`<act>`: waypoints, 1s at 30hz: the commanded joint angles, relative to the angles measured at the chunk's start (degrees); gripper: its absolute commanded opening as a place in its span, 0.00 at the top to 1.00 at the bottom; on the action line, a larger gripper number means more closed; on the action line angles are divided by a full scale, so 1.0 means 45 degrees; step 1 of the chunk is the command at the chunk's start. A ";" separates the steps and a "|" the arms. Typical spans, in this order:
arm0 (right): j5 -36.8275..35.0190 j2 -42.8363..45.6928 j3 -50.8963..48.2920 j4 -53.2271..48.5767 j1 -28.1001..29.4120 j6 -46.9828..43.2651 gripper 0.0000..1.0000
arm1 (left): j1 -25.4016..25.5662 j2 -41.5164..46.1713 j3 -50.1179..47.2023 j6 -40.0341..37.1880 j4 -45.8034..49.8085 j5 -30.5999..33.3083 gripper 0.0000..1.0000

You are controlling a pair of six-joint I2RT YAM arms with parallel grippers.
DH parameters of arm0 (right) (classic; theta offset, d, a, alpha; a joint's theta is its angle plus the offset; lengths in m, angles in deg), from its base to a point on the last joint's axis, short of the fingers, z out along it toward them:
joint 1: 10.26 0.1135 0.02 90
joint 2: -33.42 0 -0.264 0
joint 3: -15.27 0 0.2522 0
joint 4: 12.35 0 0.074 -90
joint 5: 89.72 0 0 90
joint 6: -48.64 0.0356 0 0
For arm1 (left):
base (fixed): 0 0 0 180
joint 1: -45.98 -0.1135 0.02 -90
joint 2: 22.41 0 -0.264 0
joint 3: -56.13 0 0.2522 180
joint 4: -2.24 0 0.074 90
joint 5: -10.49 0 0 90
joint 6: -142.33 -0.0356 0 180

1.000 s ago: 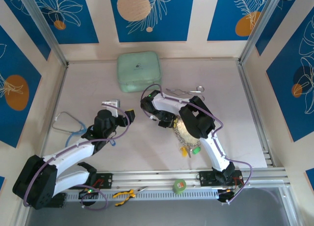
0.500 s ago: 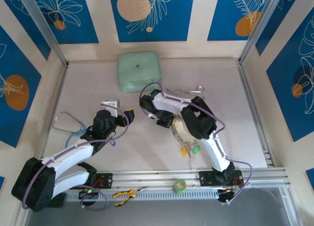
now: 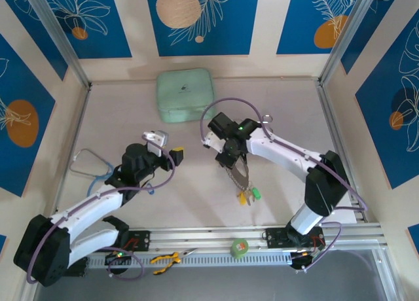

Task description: Put the keys on the keyring

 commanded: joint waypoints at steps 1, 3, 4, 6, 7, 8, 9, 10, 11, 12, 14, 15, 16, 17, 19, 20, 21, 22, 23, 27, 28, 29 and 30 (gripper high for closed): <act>0.2391 0.0857 -0.1029 0.1608 -0.0270 -0.1037 1.00 | 0.0117 0.0246 0.0715 -0.2283 0.0639 -0.1533 0.32; 0.2961 0.1417 -0.1700 0.2350 -0.0305 -0.1572 1.00 | 0.0121 0.0144 0.0911 -0.2973 0.0904 -0.2303 0.38; 0.3389 0.1726 -0.2006 0.2697 -0.0375 -0.1806 1.00 | 0.0137 0.0045 0.1011 -0.3223 0.1010 -0.2842 0.40; 0.4105 0.2211 -0.2429 0.3103 -0.0449 -0.2211 1.00 | 0.0180 -0.0153 0.1171 -0.3626 0.1070 -0.4070 0.45; 0.4352 0.2449 -0.2618 0.3299 -0.0469 -0.2433 1.00 | 0.0251 -0.0282 0.1254 -0.3816 0.1075 -0.4651 0.48; 0.4595 0.2650 -0.2793 0.3433 -0.0490 -0.2664 1.00 | 0.0329 -0.0396 0.1306 -0.4001 0.1059 -0.5131 0.52; 0.4788 0.2794 -0.2896 0.3508 -0.0502 -0.2841 1.00 | 0.0430 -0.0491 0.1347 -0.4229 0.1017 -0.5573 0.55; 0.4996 0.2935 -0.2996 0.3545 -0.0514 -0.3019 1.00 | 0.0552 -0.0602 0.1383 -0.4509 0.1019 -0.5922 0.58; 0.5201 0.3051 -0.3075 0.3558 -0.0508 -0.3223 1.00 | 0.0711 -0.0701 0.1400 -0.4724 0.1048 -0.6128 0.60; 0.5358 0.3133 -0.3134 0.3542 -0.0496 -0.3375 1.00 | 0.0862 -0.0798 0.1437 -0.4942 0.1116 -0.6241 0.61; 0.5551 0.3295 -0.3258 0.3588 -0.0476 -0.3618 1.00 | 0.1230 -0.1042 0.1545 -0.5450 0.1407 -0.6235 0.66; 0.5644 0.3363 -0.3308 0.3628 -0.0469 -0.3675 1.00 | 0.1376 -0.1179 0.1620 -0.5594 0.1539 -0.6140 0.68; 0.5717 0.3411 -0.3375 0.3706 -0.0459 -0.3742 1.00 | 0.1517 -0.1357 0.1717 -0.5699 0.1662 -0.6038 0.70; 0.5806 0.3451 -0.3436 0.3800 -0.0452 -0.3800 1.00 | 0.1632 -0.1556 0.1824 -0.5770 0.1760 -0.5946 0.73; 0.5943 0.3442 -0.3535 0.3962 -0.0396 -0.3914 1.00 | 0.1902 -0.1933 0.1985 -0.5902 0.1829 -0.5787 0.78; 0.5983 0.3402 -0.3538 0.3985 -0.0357 -0.3955 1.00 | 0.2034 -0.2110 0.2035 -0.5952 0.1783 -0.5703 0.79; 0.5993 0.3352 -0.3520 0.4009 -0.0323 -0.3996 1.00 | 0.2108 -0.2283 0.2057 -0.5997 0.1718 -0.5635 0.80; 0.5960 0.3276 -0.3485 0.4015 -0.0279 -0.4019 1.00 | 0.2191 -0.2434 0.2058 -0.6052 0.1632 -0.5603 0.81; 0.5919 0.3198 -0.3448 0.4028 -0.0244 -0.4024 1.00 | 0.2257 -0.2583 0.2060 -0.6124 0.1551 -0.5574 0.81; 0.5847 0.3049 -0.3382 0.4048 -0.0157 -0.4135 1.00 | 0.2356 -0.2971 0.1945 -0.6135 0.1173 -0.5613 0.82; 0.5885 0.3031 -0.3396 0.4052 -0.0137 -0.4192 1.00 | 0.2374 -0.3078 0.1909 -0.6111 0.1038 -0.5660 0.81; 0.5938 0.3024 -0.3416 0.4067 -0.0127 -0.4284 1.00 | 0.2383 -0.3181 0.1882 -0.6100 0.0935 -0.5646 0.81; 0.5935 0.3016 -0.3450 0.4120 -0.0103 -0.4358 1.00 | 0.2369 -0.3260 0.1877 -0.6114 0.0882 -0.5651 0.81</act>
